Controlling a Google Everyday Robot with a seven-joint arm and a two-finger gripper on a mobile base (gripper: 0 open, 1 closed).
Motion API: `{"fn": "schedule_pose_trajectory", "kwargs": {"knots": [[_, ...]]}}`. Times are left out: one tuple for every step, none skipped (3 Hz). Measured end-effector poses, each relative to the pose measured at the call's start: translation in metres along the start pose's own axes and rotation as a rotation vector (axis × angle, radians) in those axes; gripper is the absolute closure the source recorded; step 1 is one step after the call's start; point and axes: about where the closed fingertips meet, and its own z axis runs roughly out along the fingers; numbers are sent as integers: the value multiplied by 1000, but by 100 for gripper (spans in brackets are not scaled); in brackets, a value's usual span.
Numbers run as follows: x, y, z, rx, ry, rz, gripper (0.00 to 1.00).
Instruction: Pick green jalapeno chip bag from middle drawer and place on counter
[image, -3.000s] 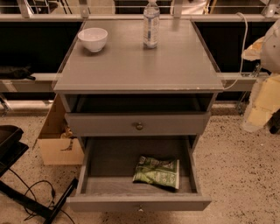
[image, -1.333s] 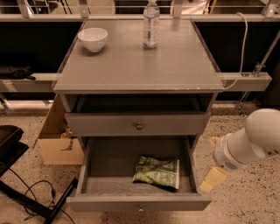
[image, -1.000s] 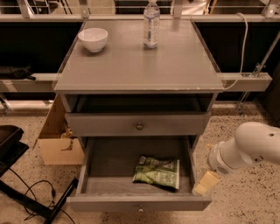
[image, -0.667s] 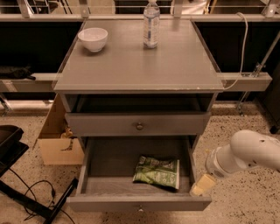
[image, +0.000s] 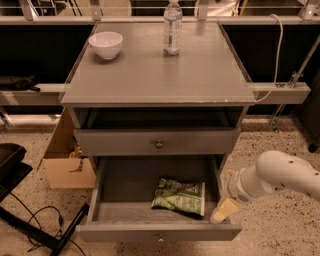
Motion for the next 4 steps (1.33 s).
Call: {"fn": "schedule_pose_trajectory", "kwargs": {"knots": [[-22,-14,39,-9,-53,-24,0],[-44,-27,86,-40,-103,-39,0],[-53,-30,148,-59,-141,-53,0],[-52,-29,181,-56,-163,-64,0]]}}
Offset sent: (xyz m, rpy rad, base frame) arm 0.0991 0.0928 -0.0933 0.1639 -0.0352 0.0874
